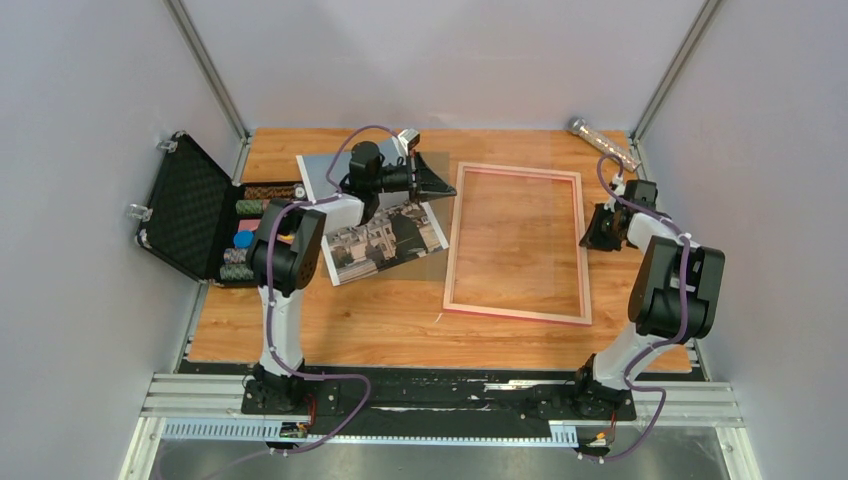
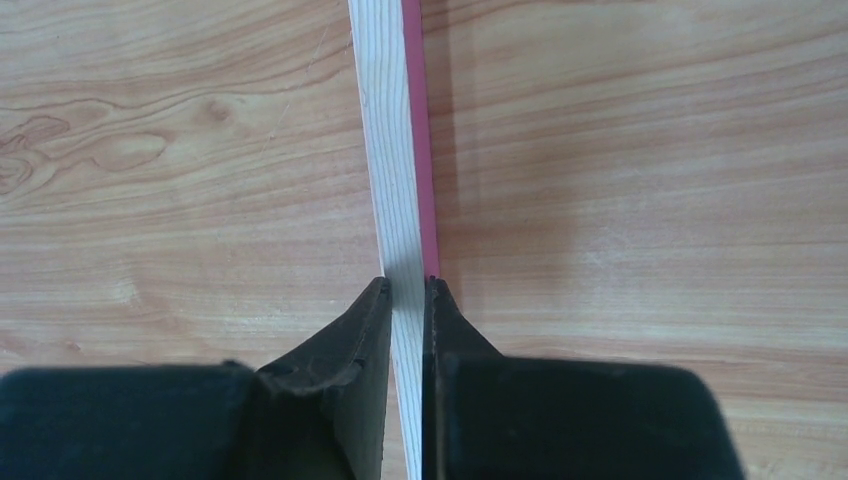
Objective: Put the photo into the frame
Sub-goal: Place the photo frame item in the photo frame.
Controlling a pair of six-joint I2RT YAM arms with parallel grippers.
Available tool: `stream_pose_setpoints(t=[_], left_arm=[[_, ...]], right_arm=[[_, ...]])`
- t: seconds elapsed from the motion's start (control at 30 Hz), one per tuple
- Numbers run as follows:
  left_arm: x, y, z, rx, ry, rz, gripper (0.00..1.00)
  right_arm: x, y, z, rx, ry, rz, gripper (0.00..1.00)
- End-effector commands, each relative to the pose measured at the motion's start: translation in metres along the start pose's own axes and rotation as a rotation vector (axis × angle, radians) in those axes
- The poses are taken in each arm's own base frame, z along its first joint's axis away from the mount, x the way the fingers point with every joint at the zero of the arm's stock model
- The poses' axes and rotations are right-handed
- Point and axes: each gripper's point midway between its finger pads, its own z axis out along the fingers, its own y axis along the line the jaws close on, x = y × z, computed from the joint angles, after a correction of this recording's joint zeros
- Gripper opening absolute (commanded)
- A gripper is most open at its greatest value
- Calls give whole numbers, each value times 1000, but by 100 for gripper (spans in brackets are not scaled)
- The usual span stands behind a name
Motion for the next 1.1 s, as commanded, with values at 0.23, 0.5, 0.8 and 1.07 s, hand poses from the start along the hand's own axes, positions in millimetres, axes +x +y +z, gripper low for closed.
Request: stream_pose_setpoints(t=[0.23, 0.5, 0.8, 1.07], left_arm=[[1, -6, 45, 72, 48, 23, 0], [2, 16, 66, 71, 79, -23, 0], [4, 34, 78, 56, 82, -49, 0], [6, 46, 85, 48, 80, -57, 0]], right_arm=[[-4, 4, -27, 15, -28, 12, 41], [-22, -12, -48, 41, -106, 56, 51], [-25, -43, -58, 1, -133, 185, 49], [-25, -50, -65, -17, -151, 215, 47]])
